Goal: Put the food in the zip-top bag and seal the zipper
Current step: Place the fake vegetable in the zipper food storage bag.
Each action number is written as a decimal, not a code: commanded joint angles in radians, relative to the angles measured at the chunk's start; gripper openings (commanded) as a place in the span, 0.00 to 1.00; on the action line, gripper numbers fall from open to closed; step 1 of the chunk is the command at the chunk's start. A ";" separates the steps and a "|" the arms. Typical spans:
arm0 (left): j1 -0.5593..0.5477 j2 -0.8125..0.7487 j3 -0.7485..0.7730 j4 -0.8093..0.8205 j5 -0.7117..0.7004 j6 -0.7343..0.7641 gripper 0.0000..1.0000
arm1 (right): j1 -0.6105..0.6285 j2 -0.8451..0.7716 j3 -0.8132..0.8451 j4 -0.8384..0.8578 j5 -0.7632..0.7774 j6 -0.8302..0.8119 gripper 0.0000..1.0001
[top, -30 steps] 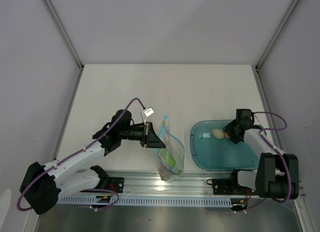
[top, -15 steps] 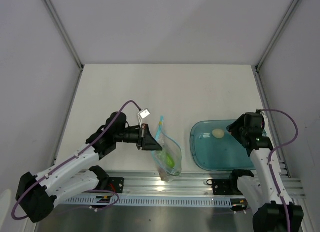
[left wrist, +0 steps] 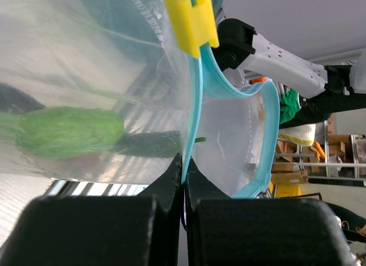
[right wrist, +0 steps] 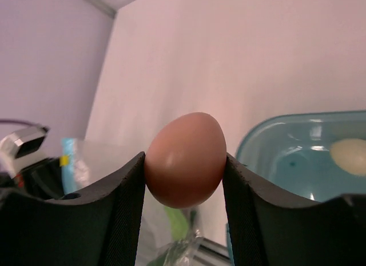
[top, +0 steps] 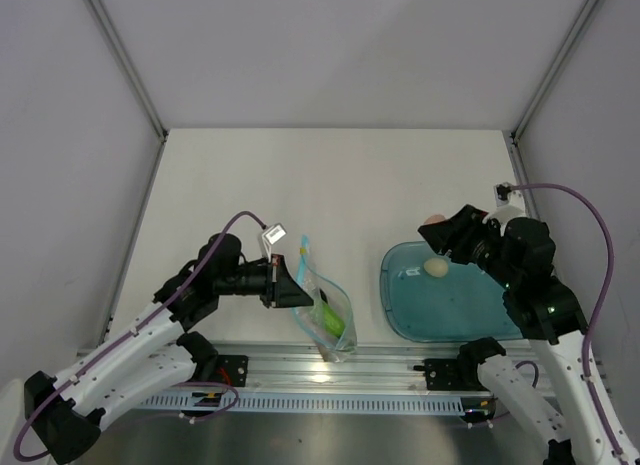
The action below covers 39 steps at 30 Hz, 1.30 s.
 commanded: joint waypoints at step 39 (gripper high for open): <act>-0.004 -0.055 0.065 -0.206 -0.114 0.043 0.00 | 1.316 0.663 0.528 -0.142 0.786 -0.146 0.00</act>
